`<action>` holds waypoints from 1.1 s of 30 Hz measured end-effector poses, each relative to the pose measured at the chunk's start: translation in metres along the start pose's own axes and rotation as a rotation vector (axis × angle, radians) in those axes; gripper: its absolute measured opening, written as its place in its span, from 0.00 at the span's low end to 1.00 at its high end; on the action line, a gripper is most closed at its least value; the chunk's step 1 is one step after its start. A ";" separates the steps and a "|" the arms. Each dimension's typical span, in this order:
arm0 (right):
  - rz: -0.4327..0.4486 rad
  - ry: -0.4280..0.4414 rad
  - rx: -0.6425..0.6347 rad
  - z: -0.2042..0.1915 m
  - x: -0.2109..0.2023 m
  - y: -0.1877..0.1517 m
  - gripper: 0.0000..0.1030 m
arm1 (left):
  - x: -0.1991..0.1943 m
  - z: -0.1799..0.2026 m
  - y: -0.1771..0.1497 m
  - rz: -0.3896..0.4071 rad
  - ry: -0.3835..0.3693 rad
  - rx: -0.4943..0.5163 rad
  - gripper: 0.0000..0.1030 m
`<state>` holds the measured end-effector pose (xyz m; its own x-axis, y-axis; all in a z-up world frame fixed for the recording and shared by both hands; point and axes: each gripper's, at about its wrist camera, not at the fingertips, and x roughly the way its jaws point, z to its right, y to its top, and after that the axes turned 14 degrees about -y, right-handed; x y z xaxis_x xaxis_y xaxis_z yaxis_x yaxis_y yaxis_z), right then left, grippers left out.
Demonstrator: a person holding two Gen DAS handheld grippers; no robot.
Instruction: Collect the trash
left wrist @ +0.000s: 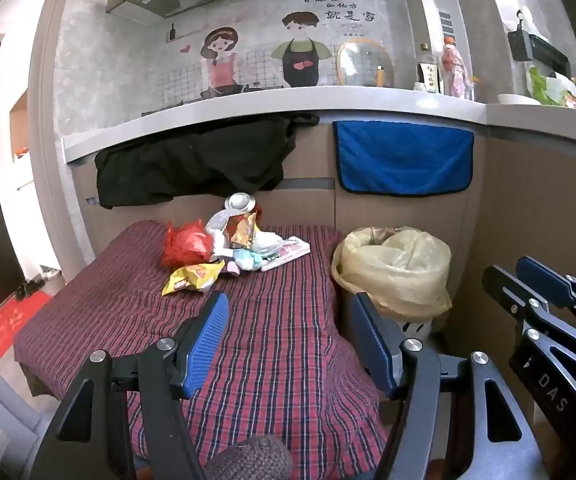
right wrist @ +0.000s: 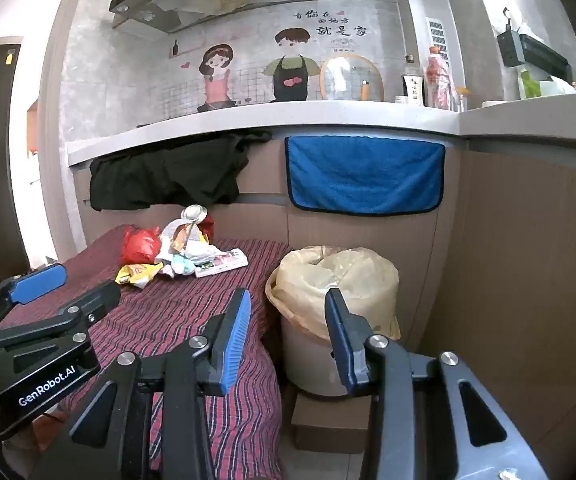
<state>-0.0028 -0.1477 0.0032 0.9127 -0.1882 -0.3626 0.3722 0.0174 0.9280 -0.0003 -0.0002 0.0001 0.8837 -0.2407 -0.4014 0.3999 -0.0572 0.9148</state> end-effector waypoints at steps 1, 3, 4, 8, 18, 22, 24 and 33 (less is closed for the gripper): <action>0.003 0.000 0.004 0.001 0.000 0.000 0.36 | 0.000 0.000 0.000 -0.005 -0.002 -0.005 0.62; 0.008 -0.005 0.003 0.001 0.000 0.000 0.36 | 0.000 0.000 0.000 0.001 -0.006 -0.002 0.62; 0.010 -0.007 0.002 0.001 0.001 0.000 0.36 | 0.001 0.000 0.000 0.003 -0.007 -0.001 0.62; 0.015 -0.009 0.004 -0.003 -0.003 -0.002 0.36 | 0.005 0.000 0.001 0.003 -0.009 0.001 0.62; 0.024 -0.005 0.012 -0.001 -0.003 -0.002 0.36 | -0.004 0.004 0.002 0.020 -0.010 0.000 0.62; 0.025 -0.004 0.013 -0.001 -0.003 -0.001 0.36 | -0.003 0.004 0.003 0.024 -0.011 -0.001 0.62; 0.026 -0.004 0.011 -0.001 -0.003 -0.001 0.36 | -0.004 0.004 0.004 0.024 -0.011 -0.002 0.62; 0.028 -0.006 0.012 -0.001 -0.004 -0.002 0.36 | -0.007 0.001 0.006 0.029 -0.011 -0.003 0.62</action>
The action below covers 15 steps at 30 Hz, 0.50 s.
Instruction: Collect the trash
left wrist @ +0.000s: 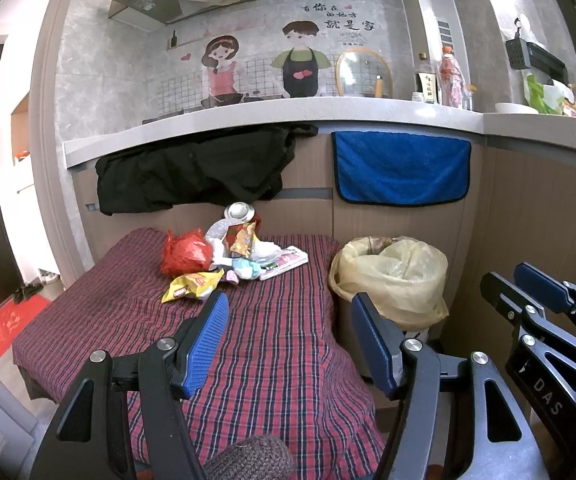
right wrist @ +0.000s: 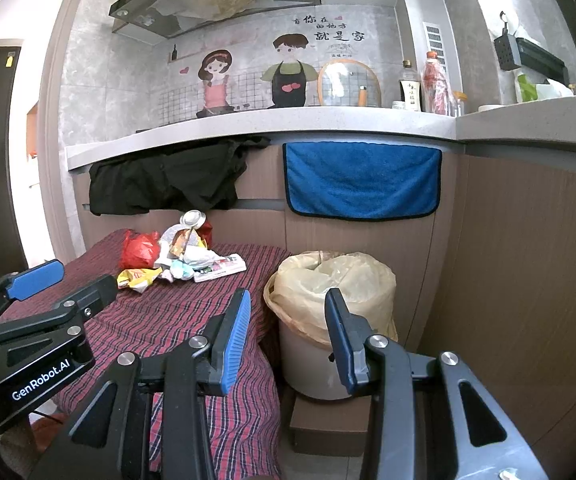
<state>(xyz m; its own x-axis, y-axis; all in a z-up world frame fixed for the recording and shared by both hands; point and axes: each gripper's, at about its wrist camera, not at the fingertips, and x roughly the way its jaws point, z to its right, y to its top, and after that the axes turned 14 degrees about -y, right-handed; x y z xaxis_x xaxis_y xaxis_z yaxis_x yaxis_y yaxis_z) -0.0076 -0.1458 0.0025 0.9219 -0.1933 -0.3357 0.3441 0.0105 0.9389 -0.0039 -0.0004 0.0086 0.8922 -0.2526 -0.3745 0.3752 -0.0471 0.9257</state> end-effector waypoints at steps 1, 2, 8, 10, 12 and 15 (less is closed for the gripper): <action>0.000 0.001 0.001 0.000 0.000 0.000 0.36 | 0.000 0.000 0.000 0.001 0.000 0.000 0.62; 0.002 0.001 0.002 0.001 -0.001 0.000 0.36 | 0.000 -0.001 0.001 0.001 0.000 -0.001 0.62; 0.008 0.000 0.002 0.007 -0.007 0.008 0.36 | -0.001 -0.002 0.001 0.004 -0.001 -0.002 0.62; 0.009 -0.002 0.001 0.006 -0.007 0.008 0.36 | -0.001 -0.003 0.002 0.004 -0.001 -0.002 0.62; 0.011 -0.001 0.001 0.007 -0.008 0.008 0.36 | -0.001 -0.003 0.003 0.005 -0.001 -0.003 0.62; 0.013 -0.001 -0.001 0.006 -0.007 0.007 0.36 | -0.001 -0.004 0.003 0.006 -0.001 -0.003 0.62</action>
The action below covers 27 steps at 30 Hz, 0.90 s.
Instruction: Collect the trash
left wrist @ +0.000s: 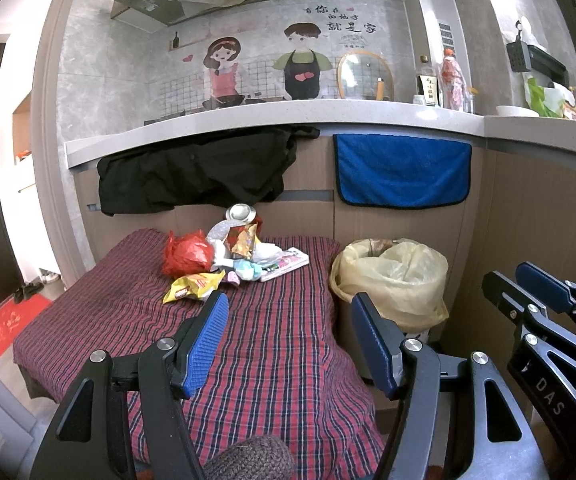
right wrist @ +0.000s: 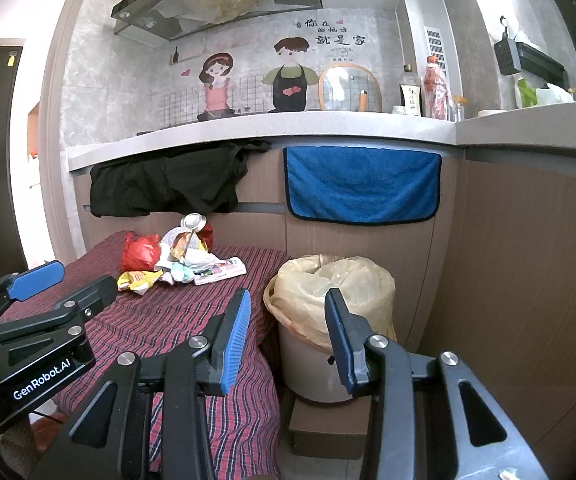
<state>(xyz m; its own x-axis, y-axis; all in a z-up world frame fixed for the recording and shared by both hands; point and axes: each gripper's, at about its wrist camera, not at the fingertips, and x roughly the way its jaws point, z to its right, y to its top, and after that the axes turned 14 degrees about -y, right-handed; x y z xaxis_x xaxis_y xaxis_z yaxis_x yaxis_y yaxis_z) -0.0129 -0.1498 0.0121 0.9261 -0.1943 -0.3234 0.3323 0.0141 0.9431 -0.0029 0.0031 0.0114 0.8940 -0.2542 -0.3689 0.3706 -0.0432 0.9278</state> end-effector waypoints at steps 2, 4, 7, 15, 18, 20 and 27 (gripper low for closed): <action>0.001 -0.002 0.002 0.000 0.000 -0.001 0.36 | 0.000 0.000 0.000 0.000 0.000 0.000 0.62; 0.002 -0.001 0.003 0.000 0.000 0.000 0.36 | 0.000 0.000 0.000 0.000 0.000 0.000 0.62; 0.000 -0.002 0.003 -0.001 0.001 -0.001 0.36 | 0.000 -0.001 0.000 -0.001 0.000 0.000 0.62; 0.002 -0.001 0.002 0.000 0.001 -0.002 0.36 | -0.001 -0.002 -0.003 0.000 0.004 -0.004 0.62; 0.002 -0.001 0.001 0.000 0.001 -0.002 0.36 | -0.001 -0.002 -0.003 0.001 0.004 -0.003 0.62; 0.003 -0.002 0.002 0.000 0.001 -0.002 0.36 | -0.001 -0.002 -0.002 0.001 0.004 -0.003 0.62; 0.002 -0.002 0.001 0.000 0.001 -0.003 0.36 | -0.002 -0.002 -0.002 0.000 0.003 -0.003 0.62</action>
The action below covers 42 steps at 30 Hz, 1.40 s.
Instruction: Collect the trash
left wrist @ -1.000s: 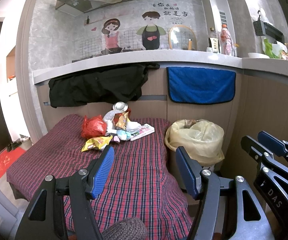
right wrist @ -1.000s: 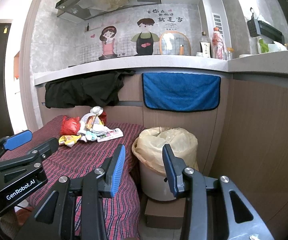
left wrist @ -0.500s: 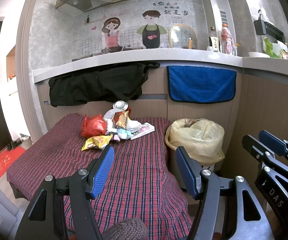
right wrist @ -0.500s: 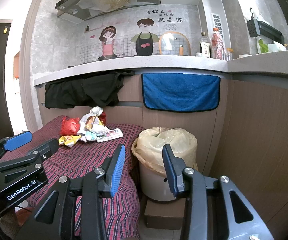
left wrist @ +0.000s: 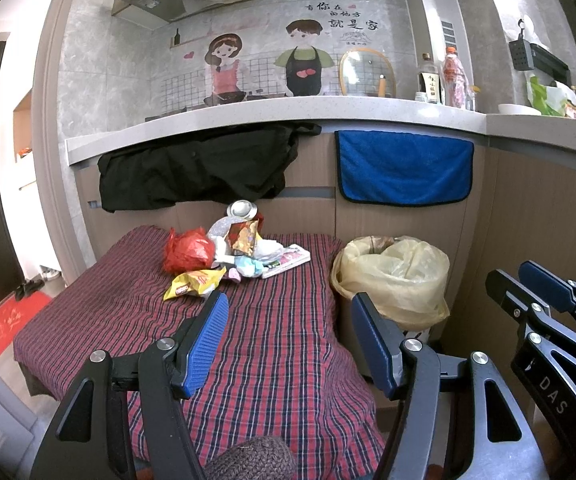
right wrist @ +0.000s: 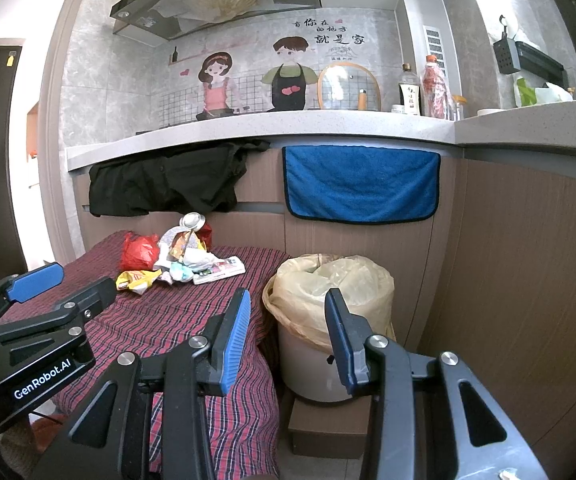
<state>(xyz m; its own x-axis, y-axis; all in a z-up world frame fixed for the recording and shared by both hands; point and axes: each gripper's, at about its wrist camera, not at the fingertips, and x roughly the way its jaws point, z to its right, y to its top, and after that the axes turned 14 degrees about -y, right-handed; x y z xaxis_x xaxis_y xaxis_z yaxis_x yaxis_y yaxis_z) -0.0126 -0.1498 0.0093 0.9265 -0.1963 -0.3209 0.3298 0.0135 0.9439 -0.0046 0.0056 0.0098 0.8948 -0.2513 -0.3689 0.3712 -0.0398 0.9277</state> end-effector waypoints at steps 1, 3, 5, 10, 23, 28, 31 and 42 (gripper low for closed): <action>0.000 -0.001 0.000 0.000 0.000 0.000 0.36 | 0.000 0.000 0.000 0.000 0.000 0.000 0.62; -0.001 0.000 0.001 0.000 0.000 0.000 0.36 | 0.000 0.000 0.000 -0.001 0.000 0.000 0.62; 0.000 0.000 0.000 0.000 0.000 0.000 0.36 | 0.000 0.000 0.000 -0.001 0.000 0.000 0.62; 0.001 -0.002 -0.001 0.000 0.000 0.000 0.36 | 0.000 -0.002 -0.002 -0.003 0.003 -0.003 0.62; 0.039 -0.012 -0.030 -0.002 0.010 0.002 0.36 | 0.028 -0.029 0.007 -0.062 0.039 -0.095 0.62; 0.035 0.039 -0.053 -0.013 0.038 0.015 0.36 | 0.060 -0.084 0.024 -0.108 -0.010 -0.220 0.62; 0.062 0.053 -0.077 -0.026 0.054 0.025 0.36 | 0.076 -0.117 0.031 -0.080 0.000 -0.247 0.62; -0.010 0.236 -0.087 -0.099 0.152 0.061 0.36 | 0.142 -0.237 0.044 -0.019 0.124 -0.211 0.62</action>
<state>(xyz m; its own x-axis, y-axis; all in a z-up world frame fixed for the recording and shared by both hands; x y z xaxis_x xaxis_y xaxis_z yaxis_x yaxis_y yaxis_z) 0.1665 -0.0823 0.0101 0.9364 0.0378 -0.3488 0.3438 0.0995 0.9337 0.1975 0.1975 -0.0149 0.9059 -0.1309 -0.4027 0.4203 0.1627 0.8927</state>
